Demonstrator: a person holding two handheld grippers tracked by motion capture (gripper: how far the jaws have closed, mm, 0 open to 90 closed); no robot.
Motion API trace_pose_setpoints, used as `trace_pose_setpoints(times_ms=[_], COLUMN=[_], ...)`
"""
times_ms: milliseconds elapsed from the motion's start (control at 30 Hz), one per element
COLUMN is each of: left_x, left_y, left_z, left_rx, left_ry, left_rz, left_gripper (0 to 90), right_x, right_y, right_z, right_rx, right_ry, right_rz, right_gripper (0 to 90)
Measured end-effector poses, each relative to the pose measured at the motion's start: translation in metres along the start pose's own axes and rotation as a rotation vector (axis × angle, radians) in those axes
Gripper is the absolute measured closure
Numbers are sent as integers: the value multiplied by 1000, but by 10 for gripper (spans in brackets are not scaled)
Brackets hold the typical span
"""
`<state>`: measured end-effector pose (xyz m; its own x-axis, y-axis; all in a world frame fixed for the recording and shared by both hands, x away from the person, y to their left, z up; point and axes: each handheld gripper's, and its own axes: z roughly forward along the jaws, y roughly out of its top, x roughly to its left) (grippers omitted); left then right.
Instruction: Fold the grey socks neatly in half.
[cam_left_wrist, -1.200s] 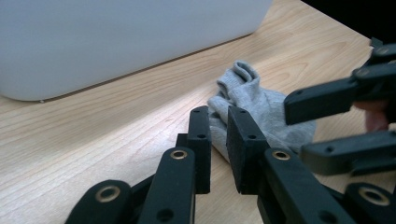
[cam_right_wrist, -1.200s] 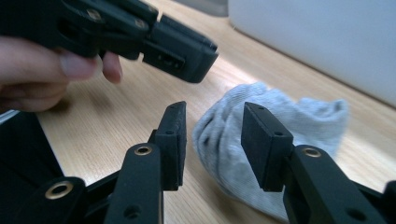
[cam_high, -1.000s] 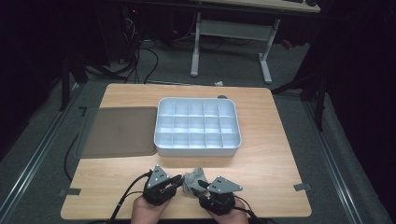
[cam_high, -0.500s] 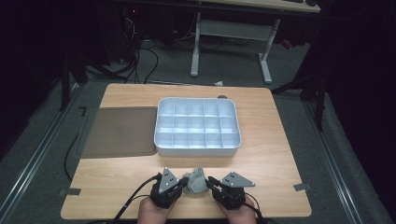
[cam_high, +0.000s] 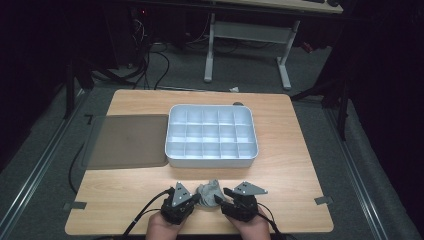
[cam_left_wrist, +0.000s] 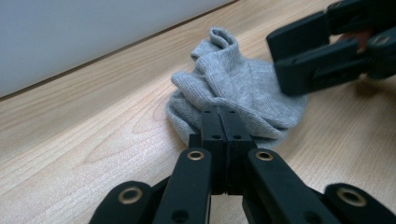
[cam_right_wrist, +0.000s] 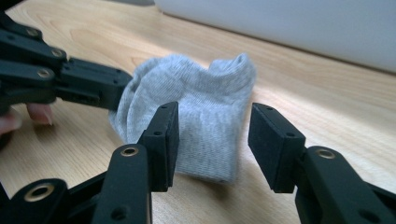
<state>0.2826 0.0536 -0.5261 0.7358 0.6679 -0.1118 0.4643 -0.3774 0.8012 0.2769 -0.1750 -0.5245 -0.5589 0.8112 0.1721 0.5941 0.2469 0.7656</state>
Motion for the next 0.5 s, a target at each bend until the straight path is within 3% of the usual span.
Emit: trace_pose_setpoints(times_ms=[100,267,400,500], left_x=[0,0,0,0], left_y=[0,-1,-1,0], left_z=[2,3,4,3], left_rx=[5,11,13,12], left_ry=[-1,2,3,4], left_rz=[1,4,6,6], left_gripper=[899,899,899,895], right_x=[3,7,10,10], right_y=[-1,1,3,2], right_z=[9,13,15,16], right_rx=[38,41,51,57], right_ry=[-2,-8,-12,-12], right_rz=[-2,-16,-16,-23], right_gripper=[515,468,364,367])
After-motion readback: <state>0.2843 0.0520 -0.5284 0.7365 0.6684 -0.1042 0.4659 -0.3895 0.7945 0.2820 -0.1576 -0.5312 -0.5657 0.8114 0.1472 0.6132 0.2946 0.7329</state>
